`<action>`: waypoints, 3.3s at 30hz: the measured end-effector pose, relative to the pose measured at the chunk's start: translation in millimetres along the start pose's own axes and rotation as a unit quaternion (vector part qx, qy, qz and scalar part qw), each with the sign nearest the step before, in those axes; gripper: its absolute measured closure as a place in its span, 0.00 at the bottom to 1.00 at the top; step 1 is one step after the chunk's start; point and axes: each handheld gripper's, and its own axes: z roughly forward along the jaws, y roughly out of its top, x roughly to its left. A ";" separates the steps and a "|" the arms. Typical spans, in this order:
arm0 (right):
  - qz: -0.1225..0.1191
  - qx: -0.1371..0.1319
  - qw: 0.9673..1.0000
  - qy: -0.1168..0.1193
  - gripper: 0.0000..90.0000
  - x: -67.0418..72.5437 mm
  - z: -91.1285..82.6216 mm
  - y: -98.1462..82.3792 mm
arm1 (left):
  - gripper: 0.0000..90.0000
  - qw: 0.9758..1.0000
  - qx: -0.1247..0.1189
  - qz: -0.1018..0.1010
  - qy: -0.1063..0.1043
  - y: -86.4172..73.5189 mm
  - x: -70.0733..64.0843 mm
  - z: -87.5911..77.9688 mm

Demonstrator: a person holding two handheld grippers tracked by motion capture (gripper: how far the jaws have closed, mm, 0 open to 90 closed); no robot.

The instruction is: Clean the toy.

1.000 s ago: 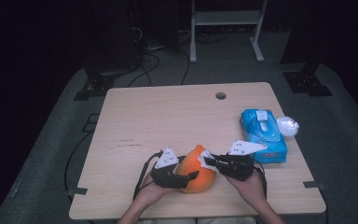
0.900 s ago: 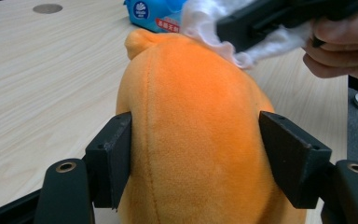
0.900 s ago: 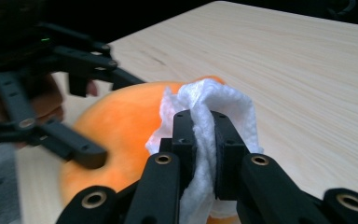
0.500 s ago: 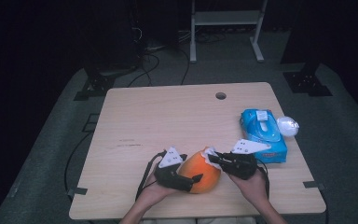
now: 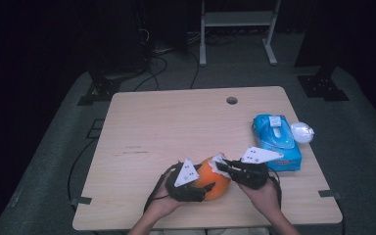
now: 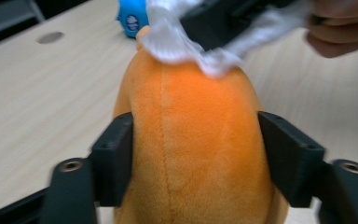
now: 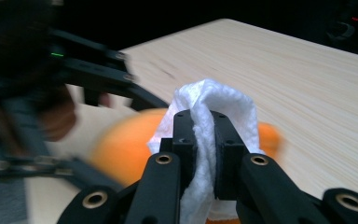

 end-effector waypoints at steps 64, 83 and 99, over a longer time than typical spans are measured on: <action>-0.020 0.004 1.000 -0.015 0.90 1.3 4.2 0.5 | 0.23 1.000 0.003 -0.016 0.004 0.8 1.1 -1.6; 0.022 0.015 0.998 -0.049 0.90 -31.0 -0.3 -8.3 | 0.38 1.000 0.002 0.009 -0.019 -9.4 4.0 -4.2; -0.024 0.009 0.999 -0.030 0.90 -10.0 -6.7 4.3 | 0.37 1.000 0.000 0.017 -0.025 -9.0 -0.5 -1.2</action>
